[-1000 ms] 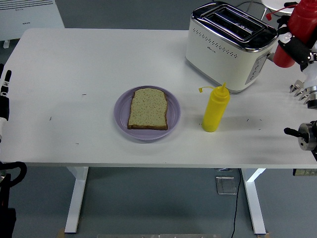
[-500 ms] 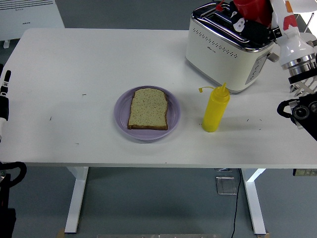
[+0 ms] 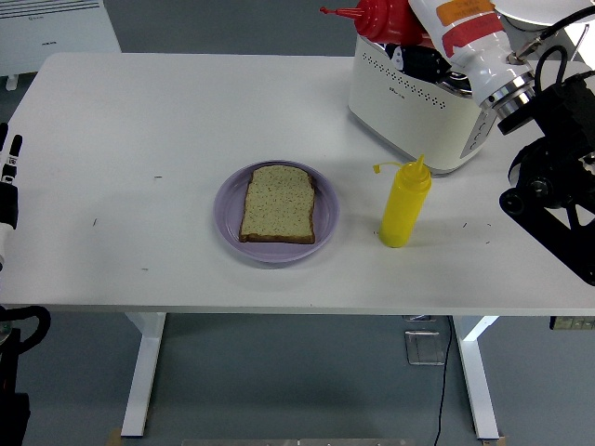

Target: Pick up the cup,pour liquid into bread,place the cup on the desk

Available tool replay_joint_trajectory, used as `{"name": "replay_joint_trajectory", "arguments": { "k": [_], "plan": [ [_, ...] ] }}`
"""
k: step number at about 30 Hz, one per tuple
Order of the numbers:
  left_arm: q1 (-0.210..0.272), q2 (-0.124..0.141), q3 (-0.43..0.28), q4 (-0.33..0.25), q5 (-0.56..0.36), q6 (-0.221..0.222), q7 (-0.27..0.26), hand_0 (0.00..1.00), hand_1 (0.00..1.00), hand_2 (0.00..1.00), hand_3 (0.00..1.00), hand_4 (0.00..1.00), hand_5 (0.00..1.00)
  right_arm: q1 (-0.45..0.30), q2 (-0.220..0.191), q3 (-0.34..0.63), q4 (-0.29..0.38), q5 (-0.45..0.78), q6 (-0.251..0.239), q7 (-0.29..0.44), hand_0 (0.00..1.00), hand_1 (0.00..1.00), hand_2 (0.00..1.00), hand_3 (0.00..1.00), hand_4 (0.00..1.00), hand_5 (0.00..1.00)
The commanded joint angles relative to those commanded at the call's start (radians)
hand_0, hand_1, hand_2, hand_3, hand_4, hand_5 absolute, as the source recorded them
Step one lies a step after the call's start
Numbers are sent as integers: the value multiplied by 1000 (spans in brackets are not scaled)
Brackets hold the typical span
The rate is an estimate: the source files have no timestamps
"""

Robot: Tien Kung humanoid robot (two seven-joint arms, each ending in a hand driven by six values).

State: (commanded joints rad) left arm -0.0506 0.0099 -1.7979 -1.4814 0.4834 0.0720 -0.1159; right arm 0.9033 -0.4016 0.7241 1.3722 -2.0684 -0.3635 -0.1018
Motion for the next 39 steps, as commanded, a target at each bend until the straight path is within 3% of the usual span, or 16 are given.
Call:
{"name": "replay_joint_trajectory", "arguments": {
  "k": [5,8,9,18,25,31,39],
  "plan": [
    [0,1,0,0,0,0,0,810,748,742,732,481,998,64,-20,-57,-45,-201,59,-51,152,239,386,498,455,113],
    [-1,2,-2,0,0,0,0,810,748,742,732,481,998,110,-40,-116,-69,-201,39,-88,152,239,386,498,455,113],
    [-1,2,-3,0,0,0,0,810,747,742,732,480,998,122,-45,-134,-71,-201,39,-98,199,290,394,496,461,109],
    [-7,2,-2,1,0,0,0,810,747,741,731,479,998,225,-74,-426,-83,-201,118,-110,202,299,411,496,447,105],
    [-5,4,-13,0,0,1,-1,809,745,740,731,480,998,220,-103,-332,-57,-201,102,-120,200,300,409,496,437,107],
    [-7,3,-7,0,0,0,0,809,745,739,730,480,998,213,-101,-277,-32,-201,80,-126,200,302,402,496,426,97],
    [-8,1,-7,0,0,0,0,809,744,739,728,482,998,226,-92,-421,-20,-201,83,-94,218,305,408,492,385,75]
  ]
}}
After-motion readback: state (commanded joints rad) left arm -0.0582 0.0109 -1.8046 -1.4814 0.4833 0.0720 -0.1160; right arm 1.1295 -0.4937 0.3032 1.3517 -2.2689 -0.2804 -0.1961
